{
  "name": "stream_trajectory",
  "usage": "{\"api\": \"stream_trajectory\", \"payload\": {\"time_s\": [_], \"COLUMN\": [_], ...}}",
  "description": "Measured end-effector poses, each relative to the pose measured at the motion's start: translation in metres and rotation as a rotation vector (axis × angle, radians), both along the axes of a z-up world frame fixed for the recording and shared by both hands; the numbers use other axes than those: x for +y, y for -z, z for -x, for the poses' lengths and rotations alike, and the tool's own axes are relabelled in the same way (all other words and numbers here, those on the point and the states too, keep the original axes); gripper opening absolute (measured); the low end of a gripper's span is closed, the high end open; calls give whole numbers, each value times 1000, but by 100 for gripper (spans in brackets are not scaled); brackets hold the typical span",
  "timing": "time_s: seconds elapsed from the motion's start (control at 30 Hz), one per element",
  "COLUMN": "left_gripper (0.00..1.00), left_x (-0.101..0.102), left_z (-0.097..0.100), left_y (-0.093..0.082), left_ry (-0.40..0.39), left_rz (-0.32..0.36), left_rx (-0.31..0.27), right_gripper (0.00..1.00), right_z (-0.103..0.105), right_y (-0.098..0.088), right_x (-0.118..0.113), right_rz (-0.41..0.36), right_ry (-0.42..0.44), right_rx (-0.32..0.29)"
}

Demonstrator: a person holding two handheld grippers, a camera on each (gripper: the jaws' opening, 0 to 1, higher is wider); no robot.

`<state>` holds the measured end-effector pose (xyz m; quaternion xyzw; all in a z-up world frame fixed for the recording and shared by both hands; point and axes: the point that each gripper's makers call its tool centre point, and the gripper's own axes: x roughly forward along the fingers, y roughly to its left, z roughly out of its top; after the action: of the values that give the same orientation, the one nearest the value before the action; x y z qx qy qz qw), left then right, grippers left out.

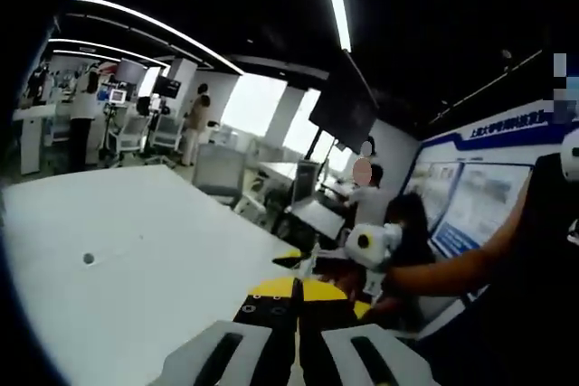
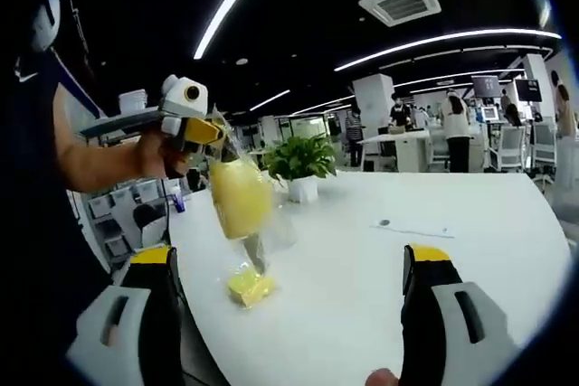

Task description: Compare the silicone blocks by pressing each to a similar depth, holding the contact briefly, and releasing to observe deformation and rebound differences across the visible hardness samples.

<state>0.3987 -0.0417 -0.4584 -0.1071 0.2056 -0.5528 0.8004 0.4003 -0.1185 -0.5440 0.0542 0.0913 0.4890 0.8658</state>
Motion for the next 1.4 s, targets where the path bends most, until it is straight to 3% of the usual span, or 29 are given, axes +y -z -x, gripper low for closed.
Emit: {"api": "stream_trajectory", "payload": {"time_s": [0.3,0.37,0.43,0.53,0.83,0.87,0.97,1.03,1.13,1.4], "left_gripper": [0,0,0,0,0,0,0,0,0,0], "left_x": [-11,-13,-13,-16,-15,-14,-11,-9,-4,8], "left_z": [7,10,11,12,11,11,14,16,18,23], "left_y": [-5,-4,-4,-2,-8,-8,-8,-9,-11,-13], "left_ry": [12,15,2,-13,-6,-2,26,44,73,96], "left_rz": [6,11,16,17,41,42,40,39,32,31], "left_rx": [10,17,16,18,29,30,40,48,47,72], "right_gripper": [96,82,76,71,55,54,47,41,31,21], "right_z": [-3,12,22,21,19,15,14,19,30,35], "right_y": [-22,-30,-21,-29,-25,-24,-23,-20,-24,-28], "right_x": [21,28,33,34,41,45,54,62,75,87], "right_rz": [-87,-111,-89,-106,-124,-166,-202,-217,-226,-193], "right_ry": [-101,-191,-256,-268,-314,-305,-298,-311,-321,-271], "right_rx": [-26,-62,22,-56,-47,-23,-15,33,8,9]}}
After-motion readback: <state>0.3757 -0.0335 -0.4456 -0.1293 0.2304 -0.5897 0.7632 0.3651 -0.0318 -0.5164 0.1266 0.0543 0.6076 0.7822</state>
